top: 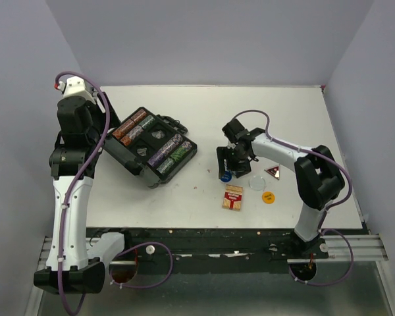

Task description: Pack up texas hold em set

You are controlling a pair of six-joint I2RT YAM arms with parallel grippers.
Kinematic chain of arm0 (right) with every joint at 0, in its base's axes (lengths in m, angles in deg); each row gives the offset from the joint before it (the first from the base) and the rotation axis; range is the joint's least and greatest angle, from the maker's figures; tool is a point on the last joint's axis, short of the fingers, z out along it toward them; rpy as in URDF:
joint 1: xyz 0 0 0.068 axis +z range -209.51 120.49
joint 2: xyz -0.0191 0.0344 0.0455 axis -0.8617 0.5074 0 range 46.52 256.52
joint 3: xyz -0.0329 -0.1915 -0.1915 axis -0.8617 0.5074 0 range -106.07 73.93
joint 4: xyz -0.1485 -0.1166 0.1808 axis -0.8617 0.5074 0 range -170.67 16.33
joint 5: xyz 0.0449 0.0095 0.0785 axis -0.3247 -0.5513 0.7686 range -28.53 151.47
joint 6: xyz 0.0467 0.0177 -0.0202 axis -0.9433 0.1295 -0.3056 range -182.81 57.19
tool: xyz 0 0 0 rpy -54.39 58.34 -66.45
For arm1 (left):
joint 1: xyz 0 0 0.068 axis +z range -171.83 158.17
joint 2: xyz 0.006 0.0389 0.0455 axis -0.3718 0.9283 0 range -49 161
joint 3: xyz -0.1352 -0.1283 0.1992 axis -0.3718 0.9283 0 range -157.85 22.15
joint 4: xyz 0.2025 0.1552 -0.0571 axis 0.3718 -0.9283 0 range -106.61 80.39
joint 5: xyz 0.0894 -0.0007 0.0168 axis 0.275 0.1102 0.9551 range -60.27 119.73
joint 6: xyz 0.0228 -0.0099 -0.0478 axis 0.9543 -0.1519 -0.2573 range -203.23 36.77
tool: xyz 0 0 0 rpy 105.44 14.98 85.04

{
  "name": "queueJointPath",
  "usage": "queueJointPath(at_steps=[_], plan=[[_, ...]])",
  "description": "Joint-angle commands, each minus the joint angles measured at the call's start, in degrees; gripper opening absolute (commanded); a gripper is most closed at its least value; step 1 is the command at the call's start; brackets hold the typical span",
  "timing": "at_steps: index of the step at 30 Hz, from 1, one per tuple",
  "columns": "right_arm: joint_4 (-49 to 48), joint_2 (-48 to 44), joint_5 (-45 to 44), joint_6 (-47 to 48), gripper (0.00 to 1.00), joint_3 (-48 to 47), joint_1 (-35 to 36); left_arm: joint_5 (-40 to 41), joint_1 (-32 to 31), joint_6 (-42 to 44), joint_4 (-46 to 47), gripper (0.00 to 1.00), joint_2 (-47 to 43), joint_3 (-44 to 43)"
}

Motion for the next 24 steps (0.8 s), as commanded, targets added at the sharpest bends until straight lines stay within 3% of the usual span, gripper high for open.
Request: queueJointPath(at_steps=[1, 9, 16, 24], plan=[[-5.1, 3.1, -4.3, 2.6, 0.79, 1.6, 1.2, 2.4, -0.1, -0.8, -0.3, 0.84, -1.3, -0.2], [-6.0, 1.7, -9.0, 3.1, 0.79, 1.7, 3.1, 3.6, -0.1, -0.4, -0.4, 0.84, -1.2, -0.9], [-13.3, 1.8, -16.2, 4.2, 0.80, 5.2, 3.1, 3.5, -0.1, -0.8, -0.4, 0.84, -1.2, -0.9], [-16.5, 3.0, -14.6, 6.0, 0.80, 1.8, 3.1, 3.9, -0.1, -0.1, -0.2, 0.84, -1.6, -0.5]])
